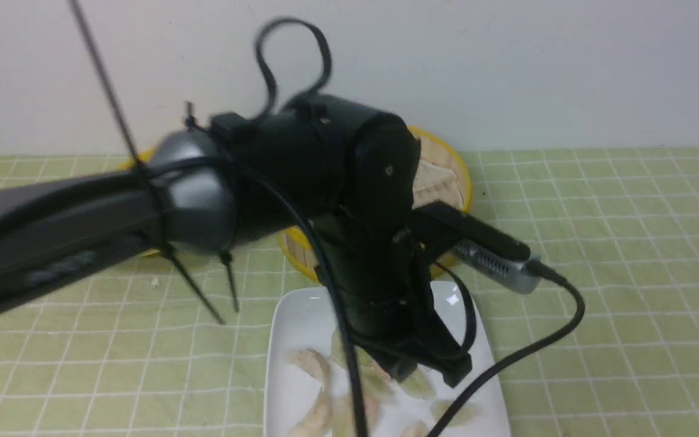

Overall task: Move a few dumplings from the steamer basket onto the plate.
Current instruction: Use the left arm to put the dumpling into the plate

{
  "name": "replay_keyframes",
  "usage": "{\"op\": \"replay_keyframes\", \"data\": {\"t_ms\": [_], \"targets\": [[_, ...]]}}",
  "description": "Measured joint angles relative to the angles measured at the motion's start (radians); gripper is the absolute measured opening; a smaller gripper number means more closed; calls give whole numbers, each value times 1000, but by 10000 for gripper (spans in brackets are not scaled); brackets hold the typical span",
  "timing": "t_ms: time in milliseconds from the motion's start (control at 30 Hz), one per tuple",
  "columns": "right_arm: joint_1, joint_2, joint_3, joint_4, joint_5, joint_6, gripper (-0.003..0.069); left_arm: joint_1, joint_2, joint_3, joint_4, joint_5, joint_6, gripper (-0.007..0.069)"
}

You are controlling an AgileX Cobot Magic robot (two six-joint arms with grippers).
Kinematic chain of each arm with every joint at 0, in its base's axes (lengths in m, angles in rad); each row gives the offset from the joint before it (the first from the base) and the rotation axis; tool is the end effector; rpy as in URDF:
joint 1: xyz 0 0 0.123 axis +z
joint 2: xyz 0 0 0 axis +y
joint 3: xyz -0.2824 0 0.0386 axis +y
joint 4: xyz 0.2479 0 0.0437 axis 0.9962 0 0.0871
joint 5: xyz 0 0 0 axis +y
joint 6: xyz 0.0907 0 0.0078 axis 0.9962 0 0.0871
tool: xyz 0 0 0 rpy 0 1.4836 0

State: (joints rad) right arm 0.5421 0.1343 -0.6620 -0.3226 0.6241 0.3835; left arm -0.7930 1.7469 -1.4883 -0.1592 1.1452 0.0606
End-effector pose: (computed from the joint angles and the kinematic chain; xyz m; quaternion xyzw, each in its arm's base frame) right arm 0.0147 -0.0109 0.3629 -0.0820 0.6968 0.1684 0.6923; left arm 0.2441 -0.2666 0.2860 0.3880 0.9098 -0.1162 0.0908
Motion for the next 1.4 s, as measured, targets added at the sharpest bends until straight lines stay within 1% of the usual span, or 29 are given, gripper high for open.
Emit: {"op": "replay_keyframes", "data": {"t_ms": [133, 267, 400, 500, 567, 667, 700, 733, 767, 833, 1000, 1400], "targets": [[0, 1, 31, -4, -50, 10, -15, 0, -164, 3, 74, -4, -54, -3], [0, 2, 42, -9, -99, 11, -15, 0, -462, 95, 149, -98, -122, -6], [0, 2, 42, -10, -114, 11, -15, 0, -726, 254, 190, -262, -147, -6], [0, 2, 43, -10, -117, 11, -15, 0, -960, 452, 232, -471, -194, -6], [0, 2, 43, -10, -118, 11, -15, 0, -1047, 535, 257, -559, -218, -6], [0, 2, 43, -10, -120, 11, -15, 0, -1222, 702, 324, -734, -281, -6], [0, 2, 43, -10, -120, 11, -15, 0, -1241, 719, 328, -752, -290, -6], [0, 2, 43, -10, -120, 11, -15, 0, -1309, 775, 356, -809, -325, -6], [0, 2, 43, -10, -120, 11, -15, 0, -1317, 781, 356, -815, -330, -6], [0, 2, 43, -10, -120, 11, -15, 0, -1397, 835, 402, -863, -362, -6], [0, 2, 43, -11, -121, 11, -15, 0, -1486, 865, 505, -863, -374, -6], [0, 2, 43, -11, -121, 11, -15, 0, -1519, 867, 524, -853, -377, -6]]}}
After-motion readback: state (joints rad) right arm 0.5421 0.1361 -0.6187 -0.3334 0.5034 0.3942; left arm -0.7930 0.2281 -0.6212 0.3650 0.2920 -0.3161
